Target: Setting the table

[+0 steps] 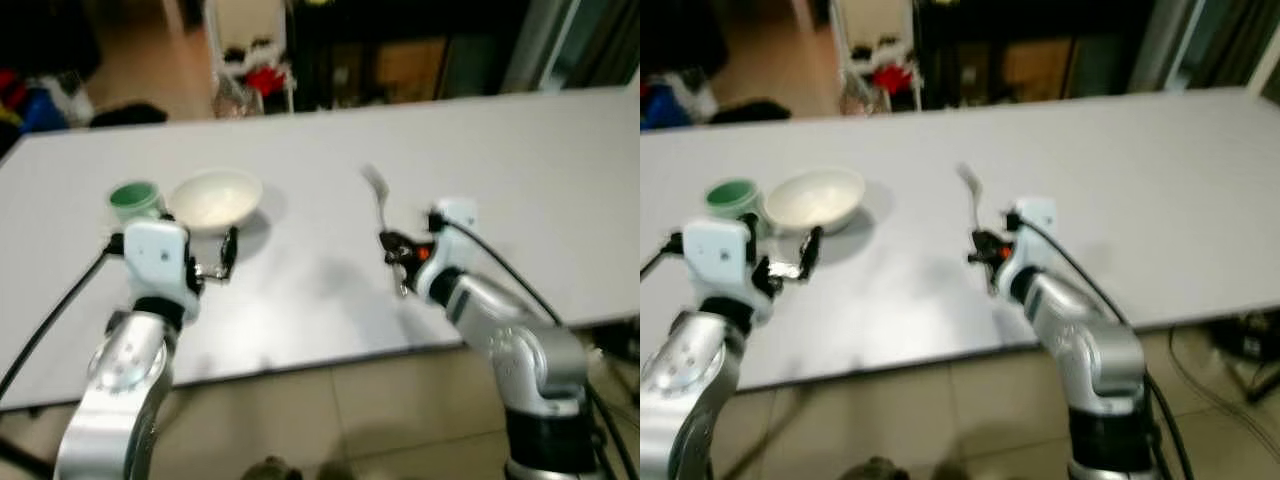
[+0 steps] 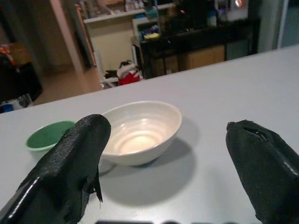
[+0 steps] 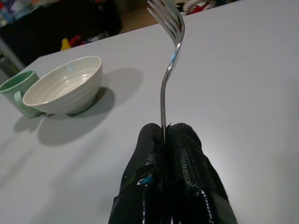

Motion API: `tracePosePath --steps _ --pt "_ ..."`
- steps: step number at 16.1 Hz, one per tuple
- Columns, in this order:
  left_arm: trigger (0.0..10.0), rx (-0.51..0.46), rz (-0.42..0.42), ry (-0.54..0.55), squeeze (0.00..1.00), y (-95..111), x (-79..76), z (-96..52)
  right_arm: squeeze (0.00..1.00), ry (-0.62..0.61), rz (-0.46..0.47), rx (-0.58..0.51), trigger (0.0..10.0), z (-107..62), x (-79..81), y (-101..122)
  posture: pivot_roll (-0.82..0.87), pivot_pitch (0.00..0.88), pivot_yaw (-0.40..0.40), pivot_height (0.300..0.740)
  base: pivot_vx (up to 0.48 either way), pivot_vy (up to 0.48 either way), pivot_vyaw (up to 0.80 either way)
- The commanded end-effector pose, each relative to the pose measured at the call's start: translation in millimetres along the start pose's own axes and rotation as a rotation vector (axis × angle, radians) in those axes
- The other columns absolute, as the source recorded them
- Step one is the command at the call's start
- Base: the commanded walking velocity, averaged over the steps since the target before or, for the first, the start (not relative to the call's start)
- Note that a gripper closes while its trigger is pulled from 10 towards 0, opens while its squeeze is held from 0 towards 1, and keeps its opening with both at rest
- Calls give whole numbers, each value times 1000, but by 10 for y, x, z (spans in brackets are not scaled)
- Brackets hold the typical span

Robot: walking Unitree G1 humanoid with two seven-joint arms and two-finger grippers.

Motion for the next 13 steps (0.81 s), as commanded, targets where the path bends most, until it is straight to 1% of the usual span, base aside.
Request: tracePosePath --steps 1,5,6,7,8,9,11,12,13 --pt "10000 -14 20 12 0 52 48 7 0 49 -10 -24 10000 -3 117 78 -62 0 47 740 0 465 0" --pt "10000 -5 19 16 0 26 53 -34 0 46 -27 -19 10000 -20 95 74 -60 0 46 740 0 466 0" --pt "10000 -2 14 18 0 16 49 -44 0 45 -29 -15 10000 -25 89 66 -59 0 42 740 0 296 0" --pt "10000 -1 22 17 0 11 42 -52 0 45 -31 -12 10000 -28 87 60 -59 0 42 740 0 0 0" --pt "10000 2 57 10 0 9 22 -56 0 44 -37 -12 10000 -30 83 62 -59 0 42 740 0 0 0" --pt "10000 4 55 25 0 10 19 -44 0 44 -50 -16 10000 -31 79 70 -59 0 38 740 0 -439 0" --pt "10000 -3 54 26 0 26 -5 -24 0 40 -48 -17 10000 -31 59 78 -59 0 38 740 0 -480 0" --pt "10000 -7 20 27 0 32 -16 -21 0 38 -44 -14 10000 -27 45 83 -59 0 38 740 0 0 0" --pt "10000 -7 14 22 0 35 -26 -17 0 32 -42 -9 10000 -19 13 92 -58 0 41 740 0 0 0"
Point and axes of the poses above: a point about 5 cm out from each wrist's last joint towards the gripper, its own z axis pointing out of the wrist towards the gripper, its own y axis along the axis of the wrist's last joint, x = y × z, the point moved 6 cm from there along z, pointing out of the wrist towards the gripper, and after that the axes turned 2 degrees about z, right-handed, at the moved point
